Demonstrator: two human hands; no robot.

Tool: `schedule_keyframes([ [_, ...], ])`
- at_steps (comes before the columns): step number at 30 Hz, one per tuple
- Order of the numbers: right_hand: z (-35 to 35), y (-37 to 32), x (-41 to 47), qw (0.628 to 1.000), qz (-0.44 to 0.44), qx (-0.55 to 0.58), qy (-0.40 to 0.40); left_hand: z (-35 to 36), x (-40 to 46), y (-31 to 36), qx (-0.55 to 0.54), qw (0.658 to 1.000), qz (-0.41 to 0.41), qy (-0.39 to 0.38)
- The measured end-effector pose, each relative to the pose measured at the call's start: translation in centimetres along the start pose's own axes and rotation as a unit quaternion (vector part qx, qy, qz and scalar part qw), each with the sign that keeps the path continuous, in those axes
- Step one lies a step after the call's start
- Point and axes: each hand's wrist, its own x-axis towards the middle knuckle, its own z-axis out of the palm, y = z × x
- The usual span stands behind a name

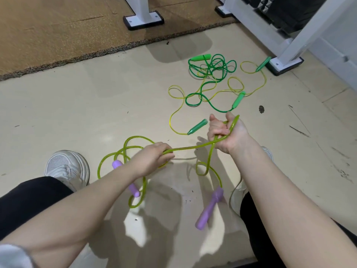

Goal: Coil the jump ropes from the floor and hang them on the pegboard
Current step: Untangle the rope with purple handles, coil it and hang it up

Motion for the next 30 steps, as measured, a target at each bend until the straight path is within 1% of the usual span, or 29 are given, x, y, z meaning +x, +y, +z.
schedule_keyframes([
  [1,-0.6,-0.7,0.0,0.999,-0.018,0.028,0.022,-0.7,-0.3,-0.8,-0.007,1.000,0.003,-0.016],
  [2,-1.2,-1.5,0.0,0.996,-0.036,0.063,0.044,-1.2,-0.5,-1.7,-0.031,0.999,-0.004,-0.015],
  [3,-1.6,-2.2,-0.2,0.992,-0.052,0.098,0.067,-1.6,-0.7,-2.5,-0.067,0.997,-0.022,0.014],
  [4,-1.9,-2.7,-0.3,0.986,-0.066,0.128,0.087,-1.9,-0.6,-3.5,-0.099,0.991,-0.059,0.074],
  [5,-2.0,-3.0,-0.3,0.981,-0.077,0.150,0.100,-2.2,-0.4,-4.3,-0.097,0.976,-0.116,0.159],
  [6,-1.9,-3.0,-0.3,0.978,-0.083,0.160,0.105,-2.3,-0.3,-4.3,-0.058,0.951,-0.189,0.237],
  [7,-1.6,-2.7,-0.2,0.978,-0.089,0.159,0.105,-2.2,-0.2,-3.5,-0.005,0.927,-0.245,0.285],
  [8,-1.1,-2.0,0.0,0.979,-0.094,0.149,0.101,-1.9,-0.1,-2.4,0.028,0.915,-0.253,0.314],
  [9,-0.4,-1.2,0.3,0.981,-0.101,0.134,0.096,-1.3,-0.1,-0.9,0.026,0.922,-0.208,0.324],
  [10,0.4,-0.3,0.6,0.983,-0.109,0.120,0.091,-0.7,-0.2,0.8,-0.017,0.942,-0.138,0.306],
  [11,1.3,0.5,0.9,0.983,-0.120,0.108,0.085,-0.1,-0.3,2.8,-0.092,0.960,-0.091,0.249],
  [12,2.2,1.2,1.2,0.983,-0.135,0.098,0.075,0.5,-0.3,4.8,-0.174,0.967,-0.068,0.171],
  [13,3.1,1.6,1.4,0.983,-0.153,0.088,0.059,1.2,-0.1,6.3,-0.220,0.970,-0.058,0.087],
  [14,3.7,1.8,1.6,0.982,-0.170,0.070,0.042,1.9,0.2,7.3,-0.234,0.970,-0.063,0.015],
  [15,3.9,1.6,1.9,0.981,-0.188,0.039,0.035,2.7,0.4,7.7,-0.213,0.974,-0.072,-0.034],
  [16,3.7,1.2,2.5,0.978,-0.204,-0.015,0.049,3.6,0.6,7.5,-0.177,0.979,-0.083,-0.060],
  [17,3.0,0.7,3.3,0.969,-0.214,-0.093,0.079,4.5,0.5,7.1,-0.136,0.985,-0.085,-0.071],
  [18,2.0,0.3,4.0,0.950,-0.217,-0.190,0.117,5.4,0.3,6.4,-0.099,0.988,-0.084,-0.085],
  [19,0.4,0.0,4.6,0.918,-0.215,-0.293,0.158,6.5,0.0,5.5,-0.067,0.989,-0.079,-0.103],
  [20,-1.6,-0.3,5.2,0.882,-0.207,-0.376,0.193,7.5,-0.3,4.5,-0.034,0.989,-0.070,-0.128],
  [21,-3.5,-0.4,5.5,0.854,-0.189,-0.432,0.218,8.4,-0.5,3.8,0.007,0.987,-0.045,-0.151],
  [23,-7.4,-0.5,5.6,0.814,-0.142,-0.504,0.251,9.9,-0.7,3.1,0.093,0.980,0.014,-0.176],
  [25,-10.5,-0.8,5.4,0.770,-0.125,-0.567,0.265,11.1,-0.3,3.4,0.209,0.961,0.059,-0.171],
  [26,-11.5,-1.0,5.3,0.750,-0.125,-0.594,0.262,11.7,0.0,3.7,0.249,0.950,0.080,-0.171],
  [27,-12.2,-1.1,5.2,0.734,-0.129,-0.614,0.259,12.2,0.2,4.2,0.272,0.942,0.099,-0.170],
  [29,-12.3,-1.1,4.3,0.719,-0.137,-0.636,0.245,13.7,0.8,4.6,0.317,0.923,0.137,-0.171],
  [30,-12.1,-1.1,3.9,0.712,-0.138,-0.649,0.228,14.5,1.2,4.7,0.339,0.916,0.162,-0.141],
])
